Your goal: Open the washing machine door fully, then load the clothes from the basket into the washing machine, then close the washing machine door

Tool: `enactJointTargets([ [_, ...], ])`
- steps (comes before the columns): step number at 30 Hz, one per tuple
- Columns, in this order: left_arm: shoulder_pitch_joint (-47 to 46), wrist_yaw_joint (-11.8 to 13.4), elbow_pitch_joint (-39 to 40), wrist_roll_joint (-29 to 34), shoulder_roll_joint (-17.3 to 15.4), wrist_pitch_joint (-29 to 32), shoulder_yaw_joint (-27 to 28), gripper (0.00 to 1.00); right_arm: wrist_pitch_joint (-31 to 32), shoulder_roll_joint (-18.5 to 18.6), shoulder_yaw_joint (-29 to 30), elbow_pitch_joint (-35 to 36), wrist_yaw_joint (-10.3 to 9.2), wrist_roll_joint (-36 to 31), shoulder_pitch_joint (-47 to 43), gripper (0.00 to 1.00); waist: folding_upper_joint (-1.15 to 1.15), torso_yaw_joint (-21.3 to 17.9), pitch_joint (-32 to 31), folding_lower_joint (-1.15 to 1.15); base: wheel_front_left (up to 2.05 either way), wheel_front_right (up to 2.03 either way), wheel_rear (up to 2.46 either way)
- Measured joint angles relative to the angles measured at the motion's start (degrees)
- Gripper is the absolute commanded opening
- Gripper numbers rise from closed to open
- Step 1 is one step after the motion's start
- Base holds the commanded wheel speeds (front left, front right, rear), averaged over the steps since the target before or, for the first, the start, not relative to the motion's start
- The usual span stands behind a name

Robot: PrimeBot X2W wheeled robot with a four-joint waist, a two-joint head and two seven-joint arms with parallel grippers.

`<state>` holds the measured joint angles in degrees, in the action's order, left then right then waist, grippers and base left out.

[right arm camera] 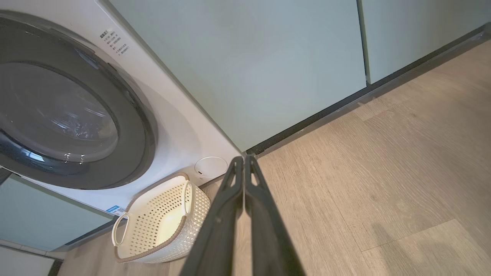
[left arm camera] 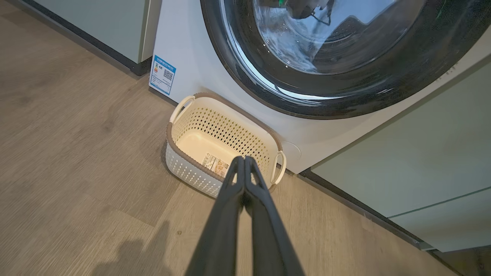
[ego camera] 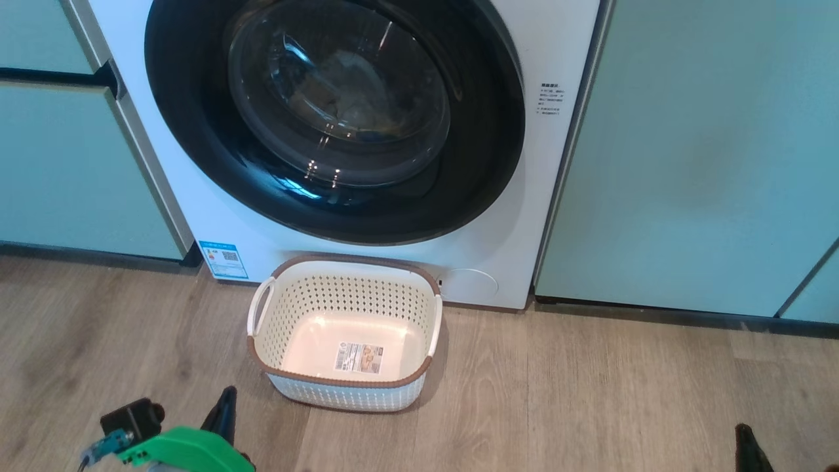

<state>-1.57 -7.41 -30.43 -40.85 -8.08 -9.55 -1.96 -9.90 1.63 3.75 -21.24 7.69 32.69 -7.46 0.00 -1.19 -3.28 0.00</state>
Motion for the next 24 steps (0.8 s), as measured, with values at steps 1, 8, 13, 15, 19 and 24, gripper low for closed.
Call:
enactJointTargets([
  [1,0.00,0.00,0.08,-0.53,0.05,0.03,0.02,0.00,0.44,0.00,0.04,0.03,0.00,0.65,0.03,0.00,0.00,0.01,0.04,0.00,0.00,0.00,0.00],
  [8,-0.01,0.00,1.02,-4.22,0.45,1.09,0.31,0.00,1.66,0.00,0.26,0.47,0.00,4.91,1.11,0.00,0.00,0.10,0.29,0.00,0.00,0.00,0.00],
  [13,-0.02,0.00,1.89,-6.90,0.78,2.07,0.69,0.00,2.45,0.00,0.51,0.66,0.00,7.99,1.16,0.00,0.00,0.16,0.48,0.00,0.00,0.00,0.00],
  [15,-0.02,0.00,2.09,-7.92,0.96,2.48,0.99,0.00,2.85,0.00,0.58,0.74,0.00,9.16,1.24,0.00,0.00,0.18,0.54,0.00,0.00,0.00,0.00],
  [19,-0.04,0.00,2.70,-9.99,1.13,3.07,1.45,0.00,3.37,0.00,0.75,0.93,-0.01,11.70,2.14,0.00,0.00,0.24,0.69,0.00,0.00,0.00,0.00],
  [24,-0.05,0.00,3.65,-12.73,1.45,3.89,1.69,0.00,4.02,0.00,1.09,1.33,-0.01,14.82,2.55,0.00,0.00,0.30,0.87,0.00,0.00,0.00,0.00],
])
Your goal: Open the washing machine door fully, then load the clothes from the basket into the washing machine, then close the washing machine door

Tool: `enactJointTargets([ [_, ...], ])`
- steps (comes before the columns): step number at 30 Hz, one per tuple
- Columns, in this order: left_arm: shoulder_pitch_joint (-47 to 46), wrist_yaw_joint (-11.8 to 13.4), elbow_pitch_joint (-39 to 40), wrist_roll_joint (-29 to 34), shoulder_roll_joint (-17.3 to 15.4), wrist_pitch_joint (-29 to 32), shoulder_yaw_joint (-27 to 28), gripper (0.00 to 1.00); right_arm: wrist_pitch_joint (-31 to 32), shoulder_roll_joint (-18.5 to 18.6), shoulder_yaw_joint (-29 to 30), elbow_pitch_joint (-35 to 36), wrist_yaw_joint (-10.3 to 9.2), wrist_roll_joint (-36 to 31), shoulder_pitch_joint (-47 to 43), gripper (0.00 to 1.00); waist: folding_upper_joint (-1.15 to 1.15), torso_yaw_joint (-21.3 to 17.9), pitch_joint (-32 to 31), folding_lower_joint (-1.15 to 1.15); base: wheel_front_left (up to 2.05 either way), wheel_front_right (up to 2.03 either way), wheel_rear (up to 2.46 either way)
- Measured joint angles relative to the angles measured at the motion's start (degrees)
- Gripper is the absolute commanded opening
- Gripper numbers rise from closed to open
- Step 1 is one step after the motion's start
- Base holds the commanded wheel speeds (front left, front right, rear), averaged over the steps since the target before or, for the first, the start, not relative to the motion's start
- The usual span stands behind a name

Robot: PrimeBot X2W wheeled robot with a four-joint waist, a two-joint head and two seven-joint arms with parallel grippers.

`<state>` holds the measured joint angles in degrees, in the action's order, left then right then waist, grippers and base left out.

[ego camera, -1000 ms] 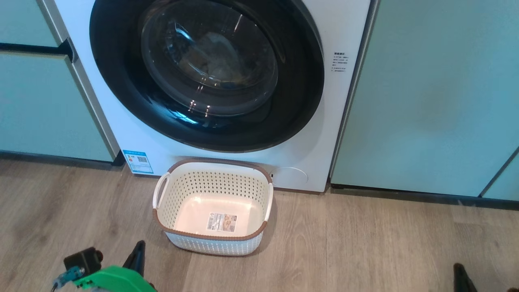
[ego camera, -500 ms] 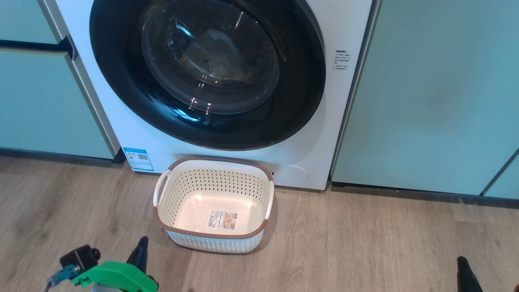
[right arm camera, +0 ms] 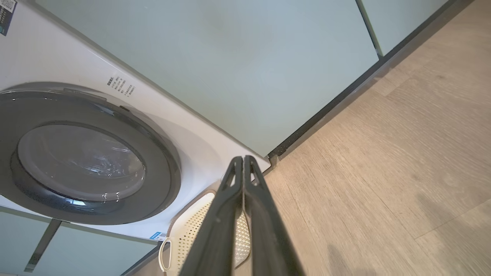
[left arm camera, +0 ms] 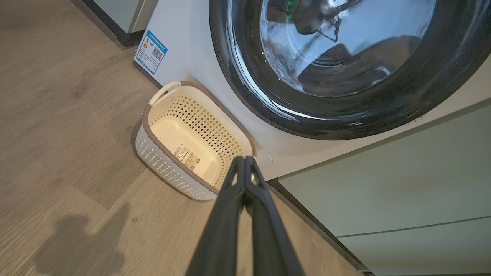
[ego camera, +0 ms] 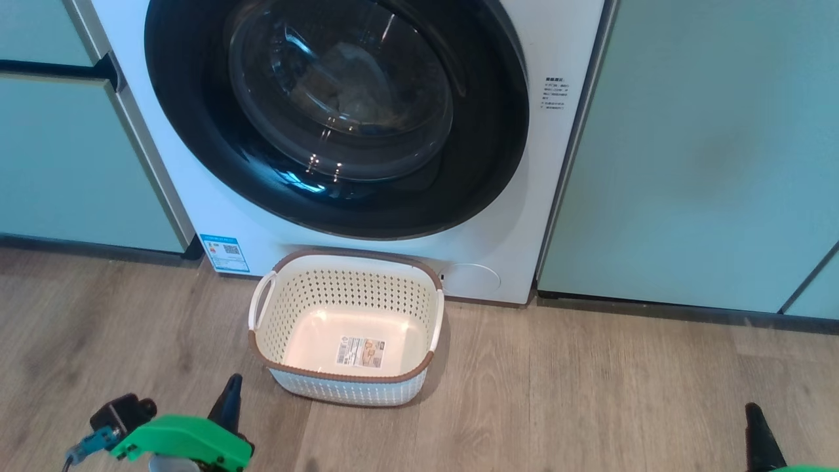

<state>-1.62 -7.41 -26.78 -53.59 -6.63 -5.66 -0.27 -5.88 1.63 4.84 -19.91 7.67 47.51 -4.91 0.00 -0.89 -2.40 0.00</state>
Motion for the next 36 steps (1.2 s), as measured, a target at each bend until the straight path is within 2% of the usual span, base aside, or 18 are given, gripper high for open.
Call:
enactJointTargets([
  [36,-0.85,0.00,5.10,-18.47,1.98,5.70,2.11,0.00,5.94,0.00,1.18,1.76,-0.01,21.42,3.23,0.00,0.00,0.43,1.27,0.00,0.00,0.00,0.00],
])
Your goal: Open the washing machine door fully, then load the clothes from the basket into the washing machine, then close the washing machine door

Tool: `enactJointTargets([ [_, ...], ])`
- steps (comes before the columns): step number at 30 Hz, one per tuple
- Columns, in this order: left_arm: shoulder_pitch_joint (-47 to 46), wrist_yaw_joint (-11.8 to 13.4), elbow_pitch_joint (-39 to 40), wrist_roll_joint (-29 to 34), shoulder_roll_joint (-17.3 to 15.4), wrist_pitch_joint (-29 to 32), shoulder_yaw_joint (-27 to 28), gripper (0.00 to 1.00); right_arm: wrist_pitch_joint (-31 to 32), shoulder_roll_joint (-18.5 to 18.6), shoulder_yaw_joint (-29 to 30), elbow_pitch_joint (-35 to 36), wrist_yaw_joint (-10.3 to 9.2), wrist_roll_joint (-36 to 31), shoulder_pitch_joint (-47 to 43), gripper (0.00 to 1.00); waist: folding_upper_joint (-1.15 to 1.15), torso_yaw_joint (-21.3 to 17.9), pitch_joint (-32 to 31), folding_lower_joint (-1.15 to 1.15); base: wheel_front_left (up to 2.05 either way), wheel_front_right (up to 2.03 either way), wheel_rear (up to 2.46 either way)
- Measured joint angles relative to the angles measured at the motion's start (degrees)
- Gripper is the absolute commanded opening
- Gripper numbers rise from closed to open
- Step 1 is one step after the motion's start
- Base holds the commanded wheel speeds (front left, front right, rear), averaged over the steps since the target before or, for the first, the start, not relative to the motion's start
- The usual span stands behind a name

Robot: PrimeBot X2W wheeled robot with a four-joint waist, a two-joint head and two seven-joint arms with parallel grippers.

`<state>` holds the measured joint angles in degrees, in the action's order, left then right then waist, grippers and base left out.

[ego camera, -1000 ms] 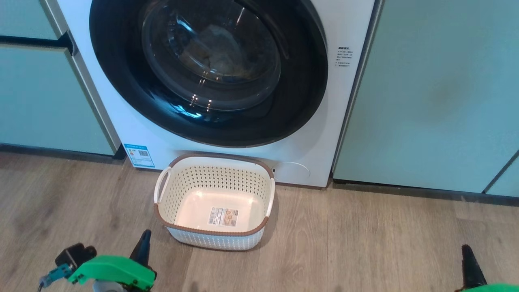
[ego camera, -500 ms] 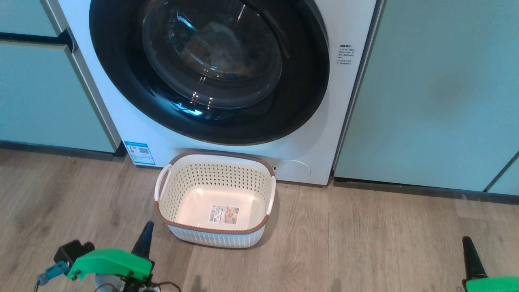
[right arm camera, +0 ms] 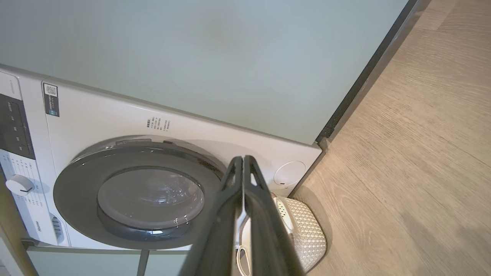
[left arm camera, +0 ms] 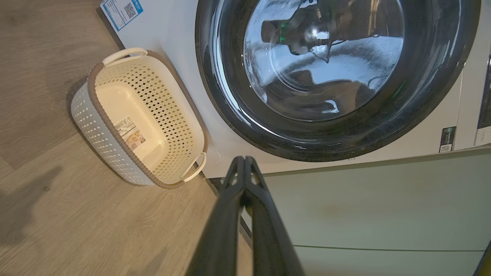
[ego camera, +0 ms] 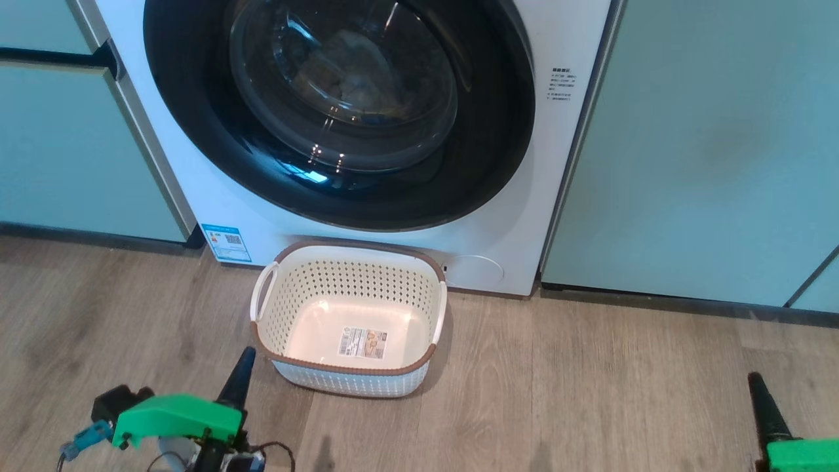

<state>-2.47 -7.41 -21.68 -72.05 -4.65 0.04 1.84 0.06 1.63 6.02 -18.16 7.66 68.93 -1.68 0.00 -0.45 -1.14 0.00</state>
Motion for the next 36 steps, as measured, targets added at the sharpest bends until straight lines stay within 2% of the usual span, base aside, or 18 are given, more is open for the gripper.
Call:
enactJointTargets([
  [36,-0.49,0.00,5.37,-19.42,2.04,6.10,2.35,0.00,6.11,0.02,1.38,1.83,-0.01,22.48,4.64,0.00,0.00,0.46,1.32,0.00,0.00,0.00,0.00],
])
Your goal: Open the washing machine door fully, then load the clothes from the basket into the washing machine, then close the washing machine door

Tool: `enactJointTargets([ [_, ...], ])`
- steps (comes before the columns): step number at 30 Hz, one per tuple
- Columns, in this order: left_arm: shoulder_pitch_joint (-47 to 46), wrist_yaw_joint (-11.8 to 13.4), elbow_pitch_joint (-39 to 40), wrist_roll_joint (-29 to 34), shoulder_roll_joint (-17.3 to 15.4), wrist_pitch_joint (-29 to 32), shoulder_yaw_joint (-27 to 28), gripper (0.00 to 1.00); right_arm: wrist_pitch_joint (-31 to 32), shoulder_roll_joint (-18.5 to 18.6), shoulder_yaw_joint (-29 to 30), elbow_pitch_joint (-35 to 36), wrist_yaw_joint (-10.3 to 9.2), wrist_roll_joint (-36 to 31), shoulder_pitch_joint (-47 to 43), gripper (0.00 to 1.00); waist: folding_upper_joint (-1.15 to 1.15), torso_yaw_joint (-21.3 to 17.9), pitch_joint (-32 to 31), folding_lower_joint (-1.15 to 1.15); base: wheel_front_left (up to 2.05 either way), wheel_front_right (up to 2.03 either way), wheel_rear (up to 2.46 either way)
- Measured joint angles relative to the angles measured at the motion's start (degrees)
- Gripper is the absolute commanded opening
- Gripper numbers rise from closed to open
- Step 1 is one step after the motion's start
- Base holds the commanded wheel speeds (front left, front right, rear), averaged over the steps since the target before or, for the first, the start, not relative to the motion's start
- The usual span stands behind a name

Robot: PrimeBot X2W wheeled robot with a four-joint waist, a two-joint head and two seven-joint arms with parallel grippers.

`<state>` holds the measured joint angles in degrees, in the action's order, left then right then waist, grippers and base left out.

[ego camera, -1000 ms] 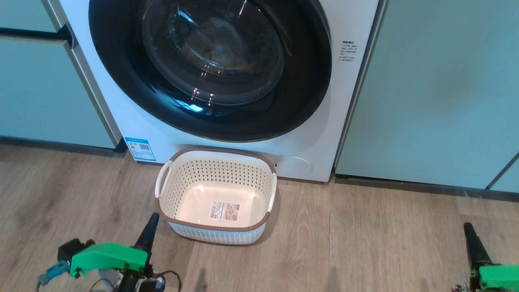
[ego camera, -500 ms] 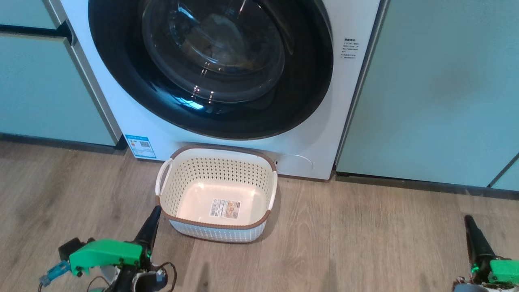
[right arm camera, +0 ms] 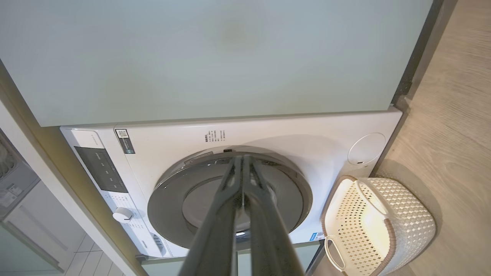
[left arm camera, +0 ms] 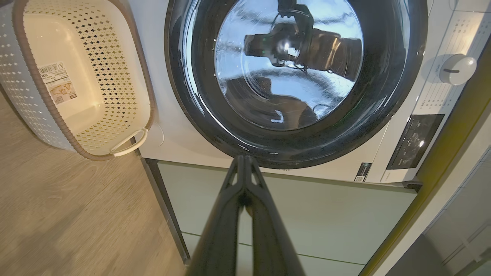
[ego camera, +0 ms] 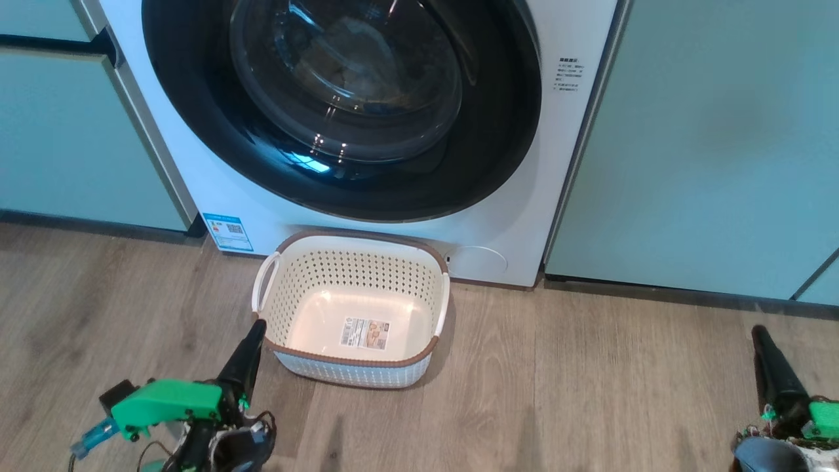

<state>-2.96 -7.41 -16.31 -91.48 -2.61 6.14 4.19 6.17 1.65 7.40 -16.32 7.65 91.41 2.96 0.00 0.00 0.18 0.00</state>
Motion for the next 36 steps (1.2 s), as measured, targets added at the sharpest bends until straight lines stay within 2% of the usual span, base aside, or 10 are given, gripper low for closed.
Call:
enactJointTargets([
  [36,-0.02,0.00,0.22,-0.38,0.11,0.00,0.36,0.00,0.00,0.00,0.02,0.16,-0.01,0.31,0.08,0.00,0.00,0.00,-0.01,0.00,0.00,0.00,0.00],
])
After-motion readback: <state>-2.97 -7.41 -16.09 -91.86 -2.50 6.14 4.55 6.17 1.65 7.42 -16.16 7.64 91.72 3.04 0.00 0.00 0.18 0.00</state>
